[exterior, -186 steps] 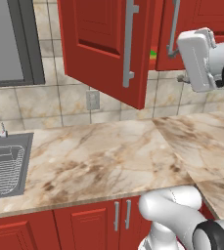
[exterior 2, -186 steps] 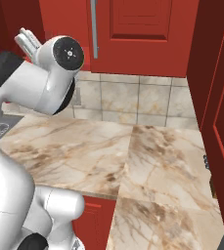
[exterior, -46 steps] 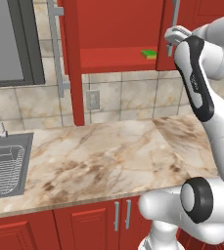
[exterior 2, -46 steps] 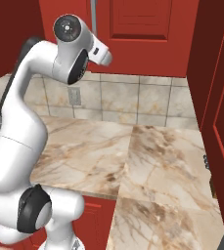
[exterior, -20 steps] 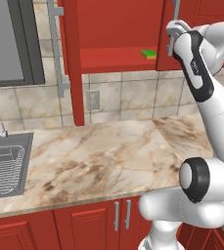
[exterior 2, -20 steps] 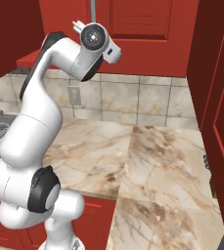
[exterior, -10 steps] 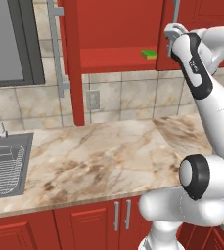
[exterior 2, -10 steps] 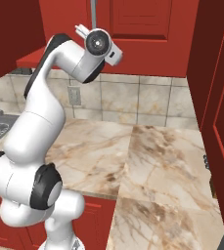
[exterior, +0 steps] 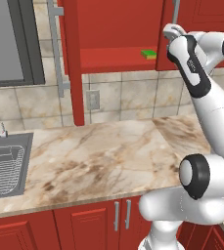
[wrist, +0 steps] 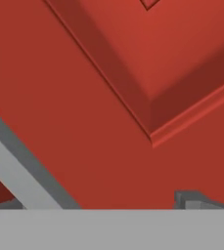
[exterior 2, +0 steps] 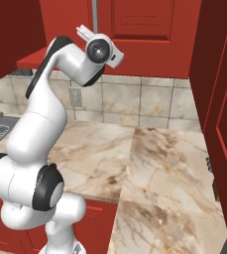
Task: Open the cabinet. Pick the sponge and place it next to the sink. Then close the cabinet.
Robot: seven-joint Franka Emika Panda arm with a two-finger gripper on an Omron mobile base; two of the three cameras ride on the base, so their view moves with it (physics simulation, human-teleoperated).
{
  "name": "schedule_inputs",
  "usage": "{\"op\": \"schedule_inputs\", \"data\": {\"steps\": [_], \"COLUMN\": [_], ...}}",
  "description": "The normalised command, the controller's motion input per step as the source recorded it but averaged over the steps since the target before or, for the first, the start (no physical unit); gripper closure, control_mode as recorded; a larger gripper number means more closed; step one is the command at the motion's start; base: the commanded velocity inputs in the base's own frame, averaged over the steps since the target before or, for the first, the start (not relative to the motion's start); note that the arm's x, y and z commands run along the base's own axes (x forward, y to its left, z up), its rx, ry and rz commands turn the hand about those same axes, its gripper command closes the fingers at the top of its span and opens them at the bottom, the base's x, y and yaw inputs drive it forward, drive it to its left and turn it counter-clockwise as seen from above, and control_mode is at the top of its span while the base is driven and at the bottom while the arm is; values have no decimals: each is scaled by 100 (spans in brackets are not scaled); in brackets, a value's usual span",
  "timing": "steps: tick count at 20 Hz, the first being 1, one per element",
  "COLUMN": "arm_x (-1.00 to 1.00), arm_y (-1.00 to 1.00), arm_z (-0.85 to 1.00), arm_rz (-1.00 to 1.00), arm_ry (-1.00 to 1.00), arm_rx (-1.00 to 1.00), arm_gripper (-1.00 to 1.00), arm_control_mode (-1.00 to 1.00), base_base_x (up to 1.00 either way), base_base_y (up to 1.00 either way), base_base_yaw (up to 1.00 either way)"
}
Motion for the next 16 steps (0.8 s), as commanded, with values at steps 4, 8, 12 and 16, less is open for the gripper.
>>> {"op": "schedule_inputs", "data": {"steps": [4,8,12,16], "arm_x": [9,0,0,0], "arm_y": [0,0,0,-1], "arm_z": [0,0,0,0], "arm_rz": [0,0,0,0], "arm_ry": [0,0,0,0], "arm_rx": [0,0,0,0], "arm_gripper": [-100,100,100,100], "arm_control_mode": [-100,-100,-100,-100], "base_base_x": [0,0,0,0], "base_base_y": [0,0,0,0], "base_base_yaw": [0,0,0,0]}}
